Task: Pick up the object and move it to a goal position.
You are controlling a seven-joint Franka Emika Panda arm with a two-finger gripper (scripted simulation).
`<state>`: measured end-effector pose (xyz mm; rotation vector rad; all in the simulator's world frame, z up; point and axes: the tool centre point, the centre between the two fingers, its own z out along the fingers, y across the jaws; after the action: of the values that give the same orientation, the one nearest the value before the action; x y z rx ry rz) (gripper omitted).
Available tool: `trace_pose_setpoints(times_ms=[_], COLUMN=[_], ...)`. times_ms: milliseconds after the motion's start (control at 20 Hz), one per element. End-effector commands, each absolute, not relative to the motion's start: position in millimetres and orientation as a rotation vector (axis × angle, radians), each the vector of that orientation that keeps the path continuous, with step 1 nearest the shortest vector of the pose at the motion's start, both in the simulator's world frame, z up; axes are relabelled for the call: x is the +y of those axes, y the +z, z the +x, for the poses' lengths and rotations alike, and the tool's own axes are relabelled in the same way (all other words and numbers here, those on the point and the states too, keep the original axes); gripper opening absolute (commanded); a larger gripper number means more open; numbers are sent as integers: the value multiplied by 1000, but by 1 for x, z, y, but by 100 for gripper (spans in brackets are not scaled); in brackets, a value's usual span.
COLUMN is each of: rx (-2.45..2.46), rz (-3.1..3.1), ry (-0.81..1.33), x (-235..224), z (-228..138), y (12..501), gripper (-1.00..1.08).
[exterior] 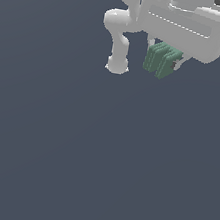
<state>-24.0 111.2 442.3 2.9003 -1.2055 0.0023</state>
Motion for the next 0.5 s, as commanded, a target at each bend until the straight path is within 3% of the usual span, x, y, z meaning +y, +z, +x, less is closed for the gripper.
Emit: trace_pose_setpoints(times_ms=[0,450], rx=[-1206,-1205], rz=[2900,2901], ry=[1,0], x=[119,136], z=[-22,-16], y=[459,496], gripper=[-100,-100])
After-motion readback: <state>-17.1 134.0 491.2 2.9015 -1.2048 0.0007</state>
